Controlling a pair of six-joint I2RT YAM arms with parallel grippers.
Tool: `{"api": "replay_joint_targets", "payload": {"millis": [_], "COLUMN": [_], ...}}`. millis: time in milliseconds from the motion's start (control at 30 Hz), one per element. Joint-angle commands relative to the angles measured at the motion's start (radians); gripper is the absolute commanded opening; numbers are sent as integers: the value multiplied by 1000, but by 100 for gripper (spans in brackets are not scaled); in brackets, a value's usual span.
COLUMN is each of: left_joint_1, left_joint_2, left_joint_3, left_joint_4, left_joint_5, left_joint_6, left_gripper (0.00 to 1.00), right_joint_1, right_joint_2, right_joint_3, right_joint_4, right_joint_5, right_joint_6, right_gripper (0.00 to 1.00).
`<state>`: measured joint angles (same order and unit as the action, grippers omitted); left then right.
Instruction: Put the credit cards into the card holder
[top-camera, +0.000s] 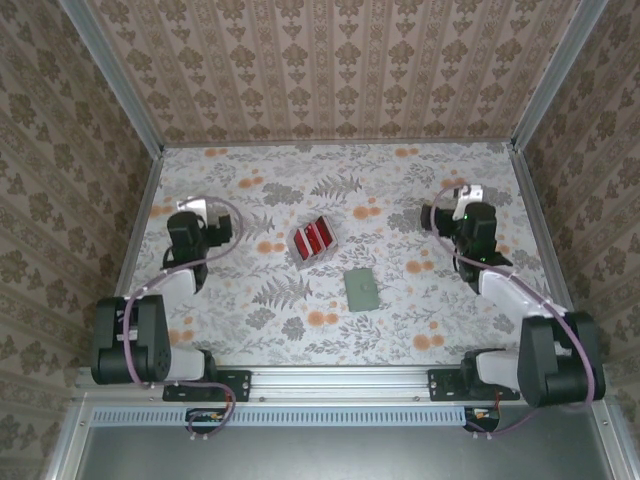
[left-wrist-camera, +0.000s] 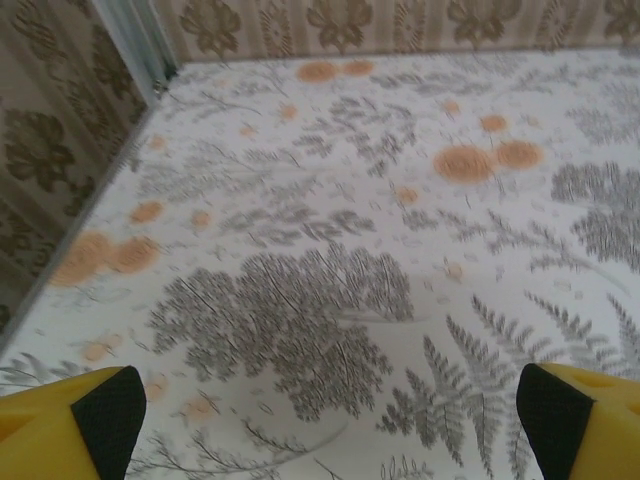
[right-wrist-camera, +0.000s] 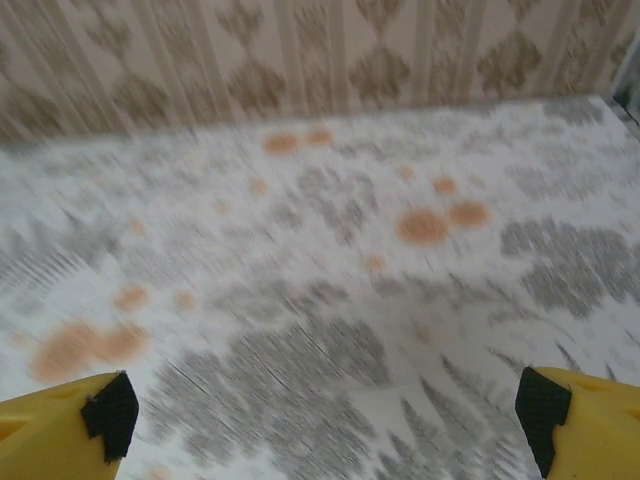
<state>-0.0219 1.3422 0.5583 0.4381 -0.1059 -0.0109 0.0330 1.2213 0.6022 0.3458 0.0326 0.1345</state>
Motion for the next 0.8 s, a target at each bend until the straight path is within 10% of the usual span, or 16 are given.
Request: {"api": "replay_joint_targets", "payload": {"millis": [0,167,333,767], "left_joint_1": [-4,-19,-88,-679], "left_joint_2": [-29,-57,-101,-132], "left_joint_3": [81,144,201,222], "left_joint_4": [-234,-418,-618,-787], "left_joint_5": [-36,98,203,156], "left_joint_6": [-73,-197,-271,-471], "left_gripper": [100,100,100,96], "right_joint_1": [2,11,121,529], "right_joint_2": [-50,-29,-2,268], "right_joint_3": [71,127,147,384], "right_joint_4": [-287,-454,-613,-989], "right_joint_5": [-192,-408,-349,-117], "right_joint_6": [158,290,298,167], "right_gripper": [100,100,99,61]}}
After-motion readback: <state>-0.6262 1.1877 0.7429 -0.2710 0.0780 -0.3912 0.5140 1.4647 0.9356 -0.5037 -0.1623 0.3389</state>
